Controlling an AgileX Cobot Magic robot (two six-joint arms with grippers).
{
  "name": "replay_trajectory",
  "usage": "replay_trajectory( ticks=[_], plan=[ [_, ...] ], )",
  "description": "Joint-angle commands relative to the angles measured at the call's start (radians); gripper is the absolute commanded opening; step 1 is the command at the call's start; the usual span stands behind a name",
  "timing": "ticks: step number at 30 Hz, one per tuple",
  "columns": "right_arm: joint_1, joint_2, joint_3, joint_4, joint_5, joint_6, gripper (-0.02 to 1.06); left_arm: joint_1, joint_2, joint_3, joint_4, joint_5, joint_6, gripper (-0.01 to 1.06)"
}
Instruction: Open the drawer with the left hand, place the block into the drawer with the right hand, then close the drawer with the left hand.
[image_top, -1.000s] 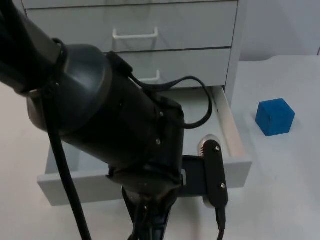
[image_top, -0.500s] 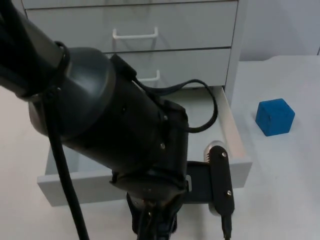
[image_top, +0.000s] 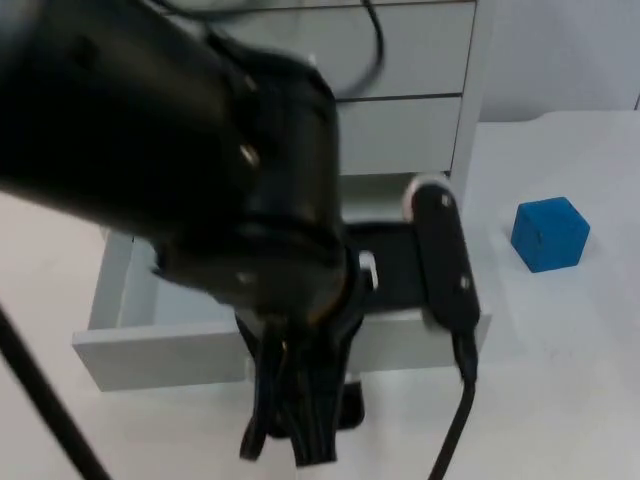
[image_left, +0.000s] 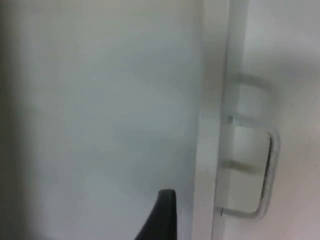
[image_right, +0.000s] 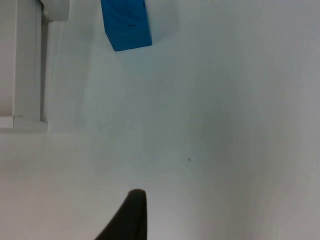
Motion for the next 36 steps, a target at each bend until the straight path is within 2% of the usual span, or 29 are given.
replay_trajectory(
  ticks=[1,5,11,15,19,20,22,23,24,28,29,31,32,33,34,36],
  plan=[
    [0.000,-0.003,-0.005,-0.001,-0.008,-0.001,1.05,0.001,-0.050,-0.003,-0.053,0.007,0.020,0.83],
    [0.000,-0.003,-0.005,-0.001,-0.008,-0.001,1.05,0.001,-0.121,-0.003,-0.157,0.007,0.067,0.83],
    [0.000,-0.003,-0.005,-0.001,-0.004,-0.001,1.05,0.004,-0.190,-0.003,-0.216,0.046,0.114,0.83],
    [0.000,-0.003,-0.005,-0.001,-0.004,-0.001,1.05,0.051,-0.226,-0.003,-0.299,0.076,0.177,0.83],
    [0.000,-0.003,-0.005,0.002,0.000,-0.001,1.05,0.203,-0.291,-0.003,-0.414,0.084,0.208,0.83],
    [0.000,-0.003,-0.005,0.002,0.000,-0.001,1.05,0.203,-0.291,-0.003,-0.414,0.084,0.208,0.83],
    [0.000,-0.003,-0.005,0.002,0.000,-0.001,1.05,0.328,-0.353,-0.003,-0.477,0.084,0.208,0.83],
    [0.000,-0.003,-0.005,0.002,0.000,-0.001,1.05,0.371,-0.377,-0.003,-0.503,0.086,0.208,0.83],
    [0.000,-0.003,-0.005,0.002,0.000,-0.001,1.05,0.371,-0.377,-0.003,-0.503,0.086,0.208,0.83],
    [0.000,-0.003,-0.005,0.002,0.000,-0.001,1.05,0.586,-0.486,-0.003,-0.618,0.107,0.208,0.83],
    [0.000,-0.003,-0.005,0.002,0.000,-0.001,1.05,0.586,-0.486,-0.003,-0.618,0.107,0.208,0.83],
    [0.000,-0.003,-0.005,0.002,0.000,-0.001,1.05,0.729,-0.553,-0.003,-0.680,0.140,0.208,0.83],
    [0.000,-0.003,-0.005,0.002,0.000,-0.001,1.05,0.748,-0.564,-0.003,-0.690,0.149,0.208,0.83],
    [0.000,-0.003,-0.005,0.002,0.000,-0.001,1.05,0.840,-0.593,-0.003,-0.709,0.180,0.208,0.83],
    [0.000,-0.003,-0.005,0.002,0.000,-0.001,1.05,0.840,-0.593,-0.003,-0.709,0.180,0.208,0.83],
    [0.000,-0.003,-0.005,0.002,0.000,-0.001,1.05,0.933,-0.623,-0.003,-0.730,0.211,0.208,0.83]
  ],
)
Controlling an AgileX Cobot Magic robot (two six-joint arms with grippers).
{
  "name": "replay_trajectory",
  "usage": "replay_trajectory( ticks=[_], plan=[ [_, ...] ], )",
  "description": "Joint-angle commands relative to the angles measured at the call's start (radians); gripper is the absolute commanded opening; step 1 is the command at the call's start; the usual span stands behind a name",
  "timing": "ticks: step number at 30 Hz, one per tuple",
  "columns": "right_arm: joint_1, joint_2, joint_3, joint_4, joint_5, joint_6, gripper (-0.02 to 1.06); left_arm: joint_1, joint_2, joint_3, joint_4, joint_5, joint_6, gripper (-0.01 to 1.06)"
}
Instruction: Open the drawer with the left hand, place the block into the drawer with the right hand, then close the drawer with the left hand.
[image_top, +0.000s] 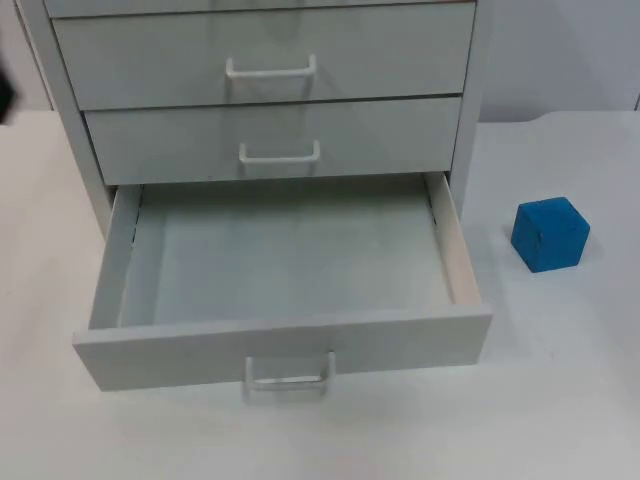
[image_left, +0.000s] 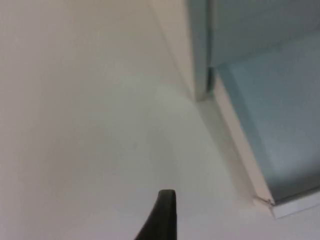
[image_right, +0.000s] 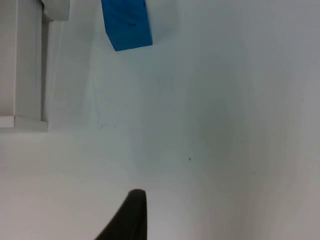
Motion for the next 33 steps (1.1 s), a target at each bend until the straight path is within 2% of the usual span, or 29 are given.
replay_trajectory(
  ticks=[1,3,6,9,11,15,21,23,25,27,33],
  plan=[
    [0.000,-0.003,-0.005,0.000,0.000,-0.001,1.05,0.089,-0.036,-0.003,-0.047,0.036,0.002,0.83],
    [0.000,-0.003,-0.005,0.000,0.000,-0.001,1.05,0.120,-0.048,-0.003,-0.062,0.040,0.002,0.83],
    [0.000,-0.003,-0.005,0.000,-0.003,-0.001,1.05,0.212,-0.084,-0.003,-0.084,0.044,0.002,0.83],
    [0.000,-0.003,-0.005,0.000,-0.003,-0.001,1.05,0.244,-0.098,-0.001,-0.098,0.045,0.002,0.83],
    [0.000,-0.003,-0.005,0.000,-0.003,-0.001,1.05,0.249,-0.102,0.011,-0.100,0.043,0.002,0.83],
    [0.000,-0.003,-0.005,0.000,-0.005,-0.001,1.05,0.251,-0.117,0.111,-0.109,-0.033,0.022,0.83],
    [0.000,-0.003,-0.005,0.000,-0.009,-0.001,1.05,0.251,-0.132,0.149,-0.127,-0.050,0.034,0.83],
    [0.000,-0.003,-0.005,0.000,-0.011,-0.001,1.05,0.251,-0.148,0.149,-0.161,-0.048,0.055,0.89],
    [0.000,-0.003,-0.005,0.000,-0.020,-0.001,1.05,0.251,-0.165,0.149,-0.198,-0.035,0.077,1.02],
    [0.000,-0.003,-0.005,0.000,-0.022,-0.001,1.05,0.251,-0.175,0.149,-0.211,-0.013,0.089,1.05],
    [0.000,-0.003,-0.005,-0.002,-0.035,-0.001,1.05,0.251,-0.191,0.150,-0.237,-0.015,0.108,1.05]
  ],
)
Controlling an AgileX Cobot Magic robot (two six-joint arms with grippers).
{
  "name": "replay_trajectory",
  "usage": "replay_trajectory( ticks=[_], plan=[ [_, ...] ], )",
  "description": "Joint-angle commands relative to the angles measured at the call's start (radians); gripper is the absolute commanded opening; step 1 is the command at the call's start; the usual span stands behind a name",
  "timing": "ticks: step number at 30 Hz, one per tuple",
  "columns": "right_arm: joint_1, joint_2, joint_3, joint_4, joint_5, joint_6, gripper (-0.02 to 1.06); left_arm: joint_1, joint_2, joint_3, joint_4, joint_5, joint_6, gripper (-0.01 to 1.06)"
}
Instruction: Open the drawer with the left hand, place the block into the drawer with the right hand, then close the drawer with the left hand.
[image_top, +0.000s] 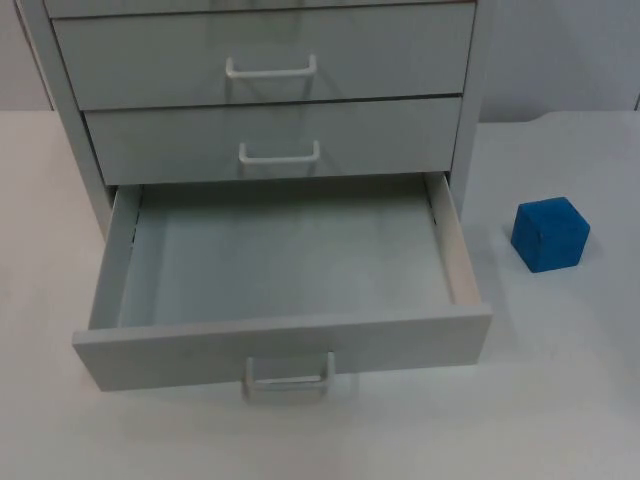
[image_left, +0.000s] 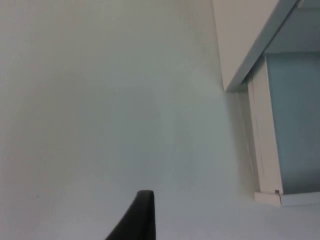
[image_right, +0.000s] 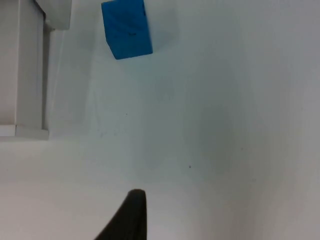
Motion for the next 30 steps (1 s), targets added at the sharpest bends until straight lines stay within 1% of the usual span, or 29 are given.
replay_trajectory(
  ticks=[1,4,6,7,8,11,12,13,16,17,18,19,21,22,25,26,27,30],
  plan=[
    [0.000,-0.001,-0.005,-0.002,-0.018,-0.003,1.05,0.003,-0.009,0.004,-0.024,0.002,0.009,1.05],
    [0.000,0.020,-0.008,-0.002,-0.010,-0.003,1.05,0.003,-0.009,0.007,-0.032,0.002,0.016,1.05],
    [0.013,0.081,-0.037,-0.002,0.016,-0.006,1.05,0.003,-0.009,0.009,-0.042,-0.001,0.025,1.05],
    [0.035,0.135,-0.061,-0.005,0.019,-0.006,1.05,0.003,-0.009,0.009,-0.046,-0.006,0.025,1.05],
    [0.035,0.135,-0.061,-0.005,0.019,-0.006,1.05,0.003,-0.009,0.009,-0.046,-0.006,0.025,1.05],
    [0.111,0.274,-0.121,-0.038,-0.004,0.000,1.05,0.003,-0.007,0.009,-0.048,-0.012,0.028,1.05],
    [0.140,0.327,-0.147,-0.062,-0.015,0.025,1.05,0.003,-0.007,0.009,-0.051,-0.008,0.030,1.05],
    [0.140,0.327,-0.147,-0.062,-0.015,0.025,1.05,0.003,-0.007,0.009,-0.051,-0.008,0.030,1.05],
    [0.199,0.479,-0.235,-0.142,-0.047,0.147,1.05,0.003,-0.007,0.009,-0.068,-0.004,0.052,1.05],
    [0.222,0.555,-0.279,-0.165,-0.060,0.162,1.05,0.003,-0.007,0.009,-0.068,-0.004,0.055,1.05],
    [0.222,0.555,-0.279,-0.165,-0.060,0.162,1.05,0.003,-0.007,0.009,-0.068,-0.004,0.055,1.05],
    [0.230,0.603,-0.306,-0.172,-0.073,0.162,1.05,0.003,-0.007,0.009,-0.068,-0.005,0.055,1.05],
    [0.239,0.686,-0.346,-0.186,-0.119,0.162,1.05,0.003,-0.007,0.009,-0.068,-0.008,0.055,1.05],
    [0.239,0.686,-0.346,-0.186,-0.119,0.162,1.05,0.003,-0.007,0.009,-0.068,-0.008,0.055,1.05],
    [0.239,0.796,-0.381,-0.184,-0.211,0.164,1.05,0.003,-0.007,0.009,-0.068,-0.010,0.059,1.05],
    [0.239,0.846,-0.393,-0.184,-0.265,0.164,1.05,0.003,-0.007,0.009,-0.068,-0.010,0.059,1.05],
    [0.239,0.846,-0.393,-0.184,-0.265,0.164,1.05,0.003,-0.007,0.009,-0.068,-0.010,0.059,1.05],
    [0.239,0.930,-0.407,-0.184,-0.408,0.164,1.05,0.003,-0.007,0.009,-0.068,-0.013,0.062,1.05]
  ],
)
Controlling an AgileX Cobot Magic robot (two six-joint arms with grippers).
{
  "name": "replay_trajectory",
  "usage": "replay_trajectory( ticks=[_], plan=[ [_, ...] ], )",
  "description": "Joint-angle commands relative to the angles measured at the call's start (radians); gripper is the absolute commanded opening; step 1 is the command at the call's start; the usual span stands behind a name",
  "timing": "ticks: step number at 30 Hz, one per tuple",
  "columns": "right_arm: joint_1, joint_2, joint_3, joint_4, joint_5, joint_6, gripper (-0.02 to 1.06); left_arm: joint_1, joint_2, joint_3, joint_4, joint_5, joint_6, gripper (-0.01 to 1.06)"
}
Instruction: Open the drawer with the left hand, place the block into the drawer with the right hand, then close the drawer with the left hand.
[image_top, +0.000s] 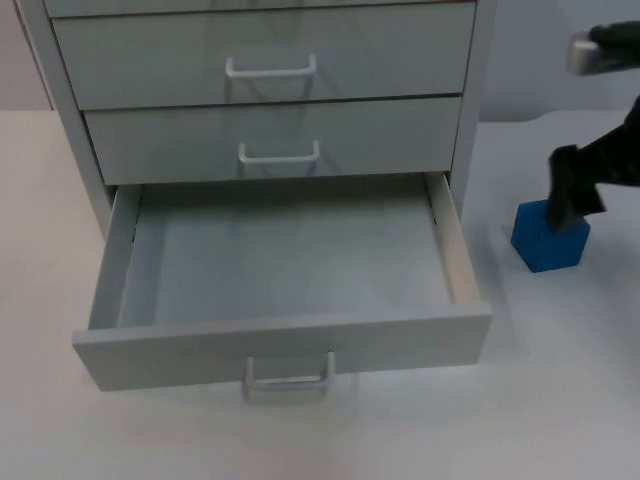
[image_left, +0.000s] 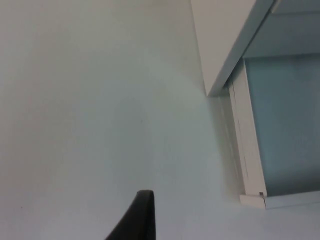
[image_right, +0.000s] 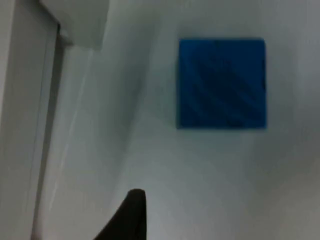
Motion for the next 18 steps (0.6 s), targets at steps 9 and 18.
replay_trajectory(
  ticks=[9,18],
  plan=[
    [0.007,0.208,-0.114,-0.022,-0.173,0.002,1.05,0.003,-0.007,0.006,-0.017,-0.026,0.009,1.05],
    [0.007,0.270,-0.128,-0.033,-0.239,0.002,0.97,0.003,-0.007,0.006,-0.016,-0.029,0.014,1.05]
  ],
)
